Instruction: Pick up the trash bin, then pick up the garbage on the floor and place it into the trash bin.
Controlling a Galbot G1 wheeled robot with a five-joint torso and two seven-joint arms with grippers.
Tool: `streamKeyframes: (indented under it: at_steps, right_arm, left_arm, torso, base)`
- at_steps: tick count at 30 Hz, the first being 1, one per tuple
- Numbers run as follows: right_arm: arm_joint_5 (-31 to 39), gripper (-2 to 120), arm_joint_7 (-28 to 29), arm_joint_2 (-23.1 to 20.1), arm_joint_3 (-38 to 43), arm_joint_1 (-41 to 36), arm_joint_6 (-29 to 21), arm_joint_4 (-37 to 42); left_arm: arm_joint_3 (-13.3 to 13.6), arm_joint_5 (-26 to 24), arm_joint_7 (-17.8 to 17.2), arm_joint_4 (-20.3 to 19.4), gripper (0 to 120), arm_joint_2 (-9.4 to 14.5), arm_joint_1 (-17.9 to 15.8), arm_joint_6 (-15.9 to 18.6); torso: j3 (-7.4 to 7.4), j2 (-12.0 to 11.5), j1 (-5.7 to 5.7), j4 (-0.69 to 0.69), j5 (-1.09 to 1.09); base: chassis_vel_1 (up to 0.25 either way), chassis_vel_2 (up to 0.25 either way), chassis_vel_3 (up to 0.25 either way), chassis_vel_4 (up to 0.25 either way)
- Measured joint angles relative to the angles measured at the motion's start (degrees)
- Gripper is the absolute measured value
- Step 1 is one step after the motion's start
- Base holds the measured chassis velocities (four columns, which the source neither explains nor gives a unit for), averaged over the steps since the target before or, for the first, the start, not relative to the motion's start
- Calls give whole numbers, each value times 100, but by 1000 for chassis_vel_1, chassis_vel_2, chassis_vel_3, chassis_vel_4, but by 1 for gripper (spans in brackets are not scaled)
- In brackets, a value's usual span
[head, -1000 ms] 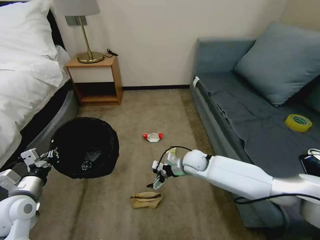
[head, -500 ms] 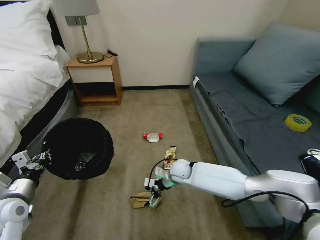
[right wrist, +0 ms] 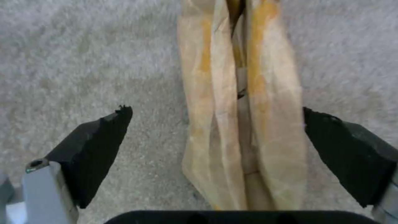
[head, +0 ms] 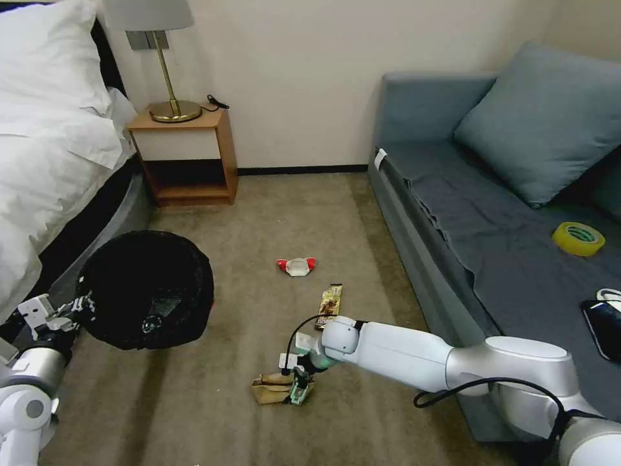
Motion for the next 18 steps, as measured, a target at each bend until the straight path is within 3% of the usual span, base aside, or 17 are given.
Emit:
streamKeyframes:
  at_steps: [14,18]
  right_arm:
    - [-419,98,237,357,273,-344,27,-663]
    - [-400,79,289,359,294,-358,48,-669]
  left_arm:
    - [-27,-54,19,113,4,128,-30,-20]
    - [-56,-89,40,192,4,190,-31,-45]
  torso:
    - [0,0,0,0,0]
    - [0,0,0,1,0]
  base:
    - [0,0,0,0]
    - [0,0,0,0]
